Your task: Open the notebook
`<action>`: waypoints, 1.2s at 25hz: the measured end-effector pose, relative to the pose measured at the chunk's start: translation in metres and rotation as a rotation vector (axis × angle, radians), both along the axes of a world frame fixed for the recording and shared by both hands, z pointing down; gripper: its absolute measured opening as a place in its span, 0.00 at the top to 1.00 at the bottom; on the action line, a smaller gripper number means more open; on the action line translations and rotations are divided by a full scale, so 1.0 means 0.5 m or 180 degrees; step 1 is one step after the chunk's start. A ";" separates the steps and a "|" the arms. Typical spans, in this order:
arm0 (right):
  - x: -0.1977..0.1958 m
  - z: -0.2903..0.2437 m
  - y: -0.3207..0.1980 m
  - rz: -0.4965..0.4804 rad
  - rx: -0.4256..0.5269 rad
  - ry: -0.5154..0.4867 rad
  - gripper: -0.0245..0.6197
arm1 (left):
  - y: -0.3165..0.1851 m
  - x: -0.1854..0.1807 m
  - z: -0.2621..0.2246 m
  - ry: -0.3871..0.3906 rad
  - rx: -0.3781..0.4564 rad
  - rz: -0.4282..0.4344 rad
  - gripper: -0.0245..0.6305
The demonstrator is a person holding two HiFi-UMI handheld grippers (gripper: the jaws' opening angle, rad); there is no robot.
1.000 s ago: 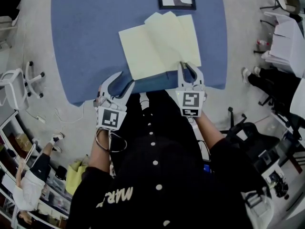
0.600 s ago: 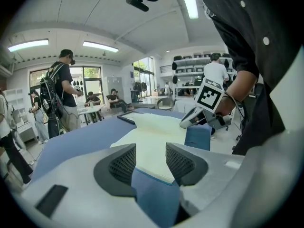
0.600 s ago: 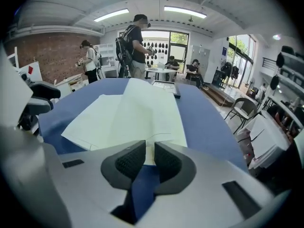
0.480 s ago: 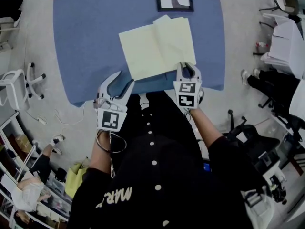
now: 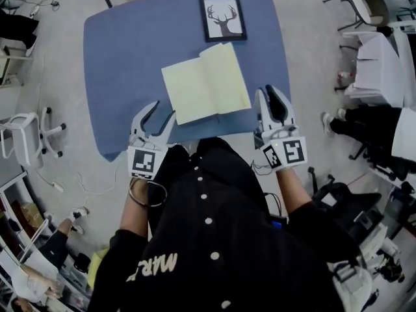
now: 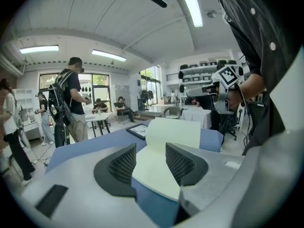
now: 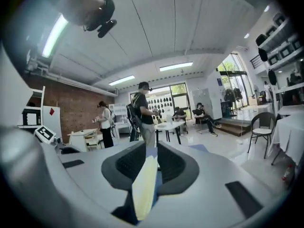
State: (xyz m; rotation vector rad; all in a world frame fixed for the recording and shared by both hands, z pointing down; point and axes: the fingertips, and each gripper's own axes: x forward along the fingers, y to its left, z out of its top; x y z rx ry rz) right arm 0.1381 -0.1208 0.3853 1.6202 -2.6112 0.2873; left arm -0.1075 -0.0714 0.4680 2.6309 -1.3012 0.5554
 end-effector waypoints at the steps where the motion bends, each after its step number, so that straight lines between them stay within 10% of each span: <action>1: 0.001 -0.028 -0.004 -0.0007 0.0077 -0.0031 0.90 | -0.003 -0.006 -0.019 0.0025 0.0027 -0.0038 0.67; 10: -0.031 -0.117 0.000 0.0149 0.0293 0.0284 0.96 | -0.016 -0.050 -0.218 0.0254 0.0583 -0.0298 0.70; 16: -0.062 -0.175 0.016 0.0209 0.0448 0.0181 0.96 | 0.005 -0.107 -0.349 0.0503 0.1114 -0.0570 0.96; 30: -0.104 -0.330 0.058 0.0184 0.0746 -0.0116 0.96 | 0.078 -0.276 -0.534 0.0670 0.1457 -0.1428 0.96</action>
